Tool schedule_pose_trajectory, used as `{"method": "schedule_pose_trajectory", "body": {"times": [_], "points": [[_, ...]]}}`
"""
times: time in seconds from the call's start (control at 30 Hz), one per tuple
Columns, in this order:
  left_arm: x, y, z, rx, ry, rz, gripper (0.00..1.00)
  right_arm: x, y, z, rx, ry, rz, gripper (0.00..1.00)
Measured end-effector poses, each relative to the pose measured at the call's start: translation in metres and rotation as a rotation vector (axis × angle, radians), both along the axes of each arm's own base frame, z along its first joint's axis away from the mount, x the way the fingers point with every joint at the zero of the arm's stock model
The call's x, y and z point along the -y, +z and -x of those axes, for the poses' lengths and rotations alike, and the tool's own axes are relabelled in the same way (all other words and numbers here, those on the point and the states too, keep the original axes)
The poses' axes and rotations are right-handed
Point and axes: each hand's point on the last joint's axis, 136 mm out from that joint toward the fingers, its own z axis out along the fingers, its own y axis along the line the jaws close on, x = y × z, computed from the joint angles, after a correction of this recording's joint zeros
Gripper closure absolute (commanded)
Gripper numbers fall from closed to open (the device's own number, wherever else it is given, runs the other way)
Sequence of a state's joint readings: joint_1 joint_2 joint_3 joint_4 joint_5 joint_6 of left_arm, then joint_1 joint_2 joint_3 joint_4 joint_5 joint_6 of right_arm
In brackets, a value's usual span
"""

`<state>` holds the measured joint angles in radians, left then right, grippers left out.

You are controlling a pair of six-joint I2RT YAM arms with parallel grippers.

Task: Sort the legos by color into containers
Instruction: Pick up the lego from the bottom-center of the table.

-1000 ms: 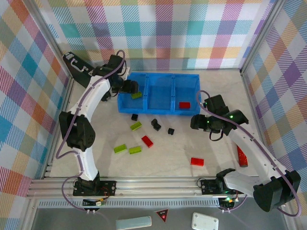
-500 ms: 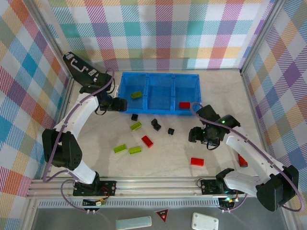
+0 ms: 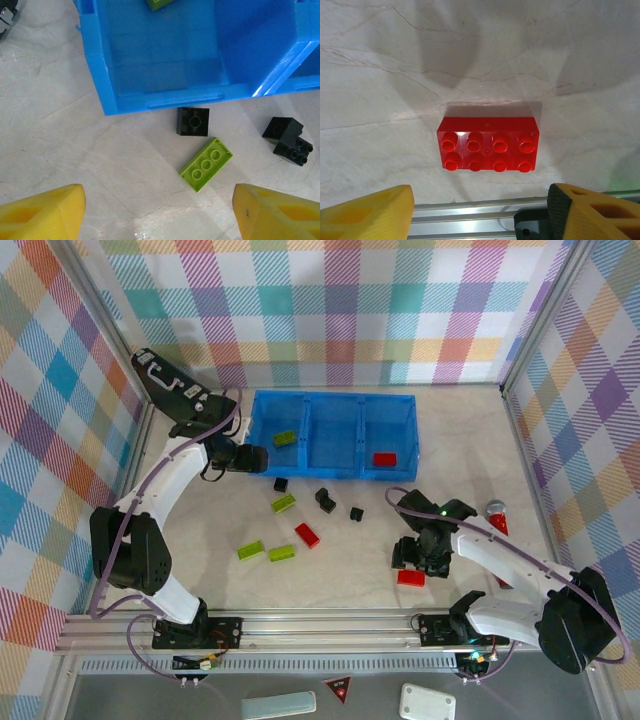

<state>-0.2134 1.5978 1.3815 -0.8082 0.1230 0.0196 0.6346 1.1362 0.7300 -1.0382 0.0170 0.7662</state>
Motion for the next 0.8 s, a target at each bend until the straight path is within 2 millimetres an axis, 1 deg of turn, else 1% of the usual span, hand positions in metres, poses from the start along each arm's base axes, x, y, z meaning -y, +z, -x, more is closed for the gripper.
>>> {"method": "schedule_pose_trajectory", "body": {"times": [0.37,0.53,0.8], "points": [[0.003,-0.002,0.002,-0.009,-0.008,0.016,0.24,-0.003,-0.021,0.004,-0.044,-0.018,-0.002,0.24],[0.002,-0.006,0.004,-0.02,-0.008,0.013,0.24,-0.003,-0.03,0.006,-0.063,-0.029,0.004,0.22],[0.003,-0.007,0.005,-0.024,-0.011,0.019,0.25,-0.003,-0.038,0.008,-0.071,-0.033,0.005,0.24]]}}
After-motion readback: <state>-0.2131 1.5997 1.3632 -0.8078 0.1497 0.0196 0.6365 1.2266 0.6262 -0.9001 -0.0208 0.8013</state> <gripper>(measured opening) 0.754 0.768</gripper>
